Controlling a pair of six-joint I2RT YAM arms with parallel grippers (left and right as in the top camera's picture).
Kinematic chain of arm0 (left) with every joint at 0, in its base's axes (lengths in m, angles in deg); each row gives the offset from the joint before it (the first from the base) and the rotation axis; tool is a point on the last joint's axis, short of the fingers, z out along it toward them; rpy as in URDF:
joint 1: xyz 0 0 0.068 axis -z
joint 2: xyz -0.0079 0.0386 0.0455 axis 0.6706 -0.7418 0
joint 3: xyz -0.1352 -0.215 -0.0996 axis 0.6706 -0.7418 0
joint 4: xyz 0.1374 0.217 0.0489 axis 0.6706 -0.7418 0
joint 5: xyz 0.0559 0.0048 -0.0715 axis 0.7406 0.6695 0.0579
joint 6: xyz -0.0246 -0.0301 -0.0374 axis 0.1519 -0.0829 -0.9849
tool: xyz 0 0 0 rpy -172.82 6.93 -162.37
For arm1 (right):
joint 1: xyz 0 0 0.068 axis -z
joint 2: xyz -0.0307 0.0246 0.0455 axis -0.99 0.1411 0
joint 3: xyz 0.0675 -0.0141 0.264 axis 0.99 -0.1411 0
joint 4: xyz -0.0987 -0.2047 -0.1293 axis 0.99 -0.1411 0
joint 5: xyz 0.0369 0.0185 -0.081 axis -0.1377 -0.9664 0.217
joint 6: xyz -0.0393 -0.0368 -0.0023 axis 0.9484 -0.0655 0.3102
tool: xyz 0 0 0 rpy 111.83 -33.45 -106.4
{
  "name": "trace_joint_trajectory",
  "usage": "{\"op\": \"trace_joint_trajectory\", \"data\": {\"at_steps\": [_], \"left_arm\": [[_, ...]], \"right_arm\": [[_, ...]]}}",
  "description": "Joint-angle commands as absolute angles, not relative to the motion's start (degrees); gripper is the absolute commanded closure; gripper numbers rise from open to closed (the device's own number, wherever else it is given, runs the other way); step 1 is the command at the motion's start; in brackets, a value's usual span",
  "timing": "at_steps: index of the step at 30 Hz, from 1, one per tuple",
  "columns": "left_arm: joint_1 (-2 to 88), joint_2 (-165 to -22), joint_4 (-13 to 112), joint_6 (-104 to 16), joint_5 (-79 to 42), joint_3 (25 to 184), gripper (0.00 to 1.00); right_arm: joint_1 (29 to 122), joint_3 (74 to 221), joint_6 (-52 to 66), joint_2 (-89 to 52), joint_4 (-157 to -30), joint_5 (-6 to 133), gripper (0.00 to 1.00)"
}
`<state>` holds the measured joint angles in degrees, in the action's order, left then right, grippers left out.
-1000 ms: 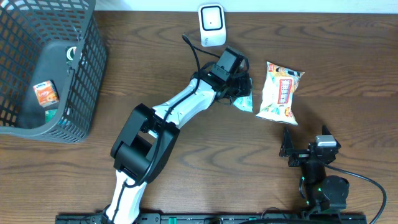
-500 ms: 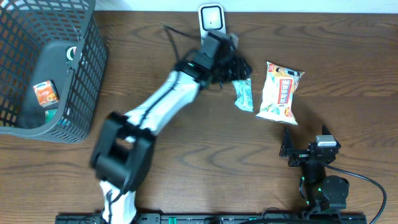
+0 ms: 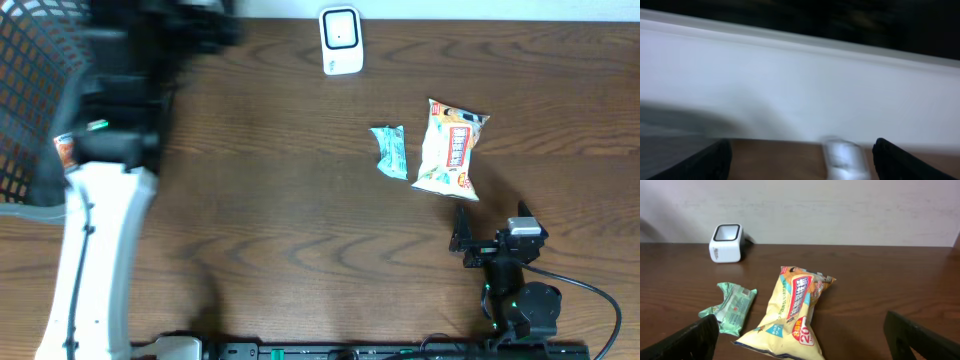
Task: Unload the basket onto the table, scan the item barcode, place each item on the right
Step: 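Place the green pack on the table beside the snack bag, then reach into the basket and grasp a small green tissue pack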
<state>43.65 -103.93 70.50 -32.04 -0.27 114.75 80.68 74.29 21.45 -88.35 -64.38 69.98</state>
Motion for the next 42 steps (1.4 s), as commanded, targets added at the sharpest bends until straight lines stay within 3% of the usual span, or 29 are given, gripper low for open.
{"op": "trace_joint_trajectory", "data": {"at_steps": [1, 8, 13, 37, 42], "left_arm": [[32.2, -103.2, 67.3, -27.9, 12.7, 115.8, 0.10], [13.2, -108.2, 58.0, -29.5, 11.6, 115.8, 0.09], [7.4, -112.5, 50.2, -29.6, -0.4, 115.7, 0.02], [8.4, -128.2, 36.3, -29.7, 1.3, 115.7, 0.02], [8.4, -130.5, 33.8, -36.5, 1.5, 115.7, 0.02]], "right_arm": [[80.2, 74.2, 21.9, -88.7, -64.5, 70.3, 0.01], [80.2, 74.2, 21.9, -88.7, -64.5, 70.3, 0.01], [80.2, 74.2, 21.9, -88.7, -64.5, 70.3, 0.01], [80.2, 74.2, 21.9, -88.7, -64.5, 70.3, 0.01], [80.2, 74.2, 21.9, -88.7, -64.5, 70.3, 0.01]]}}
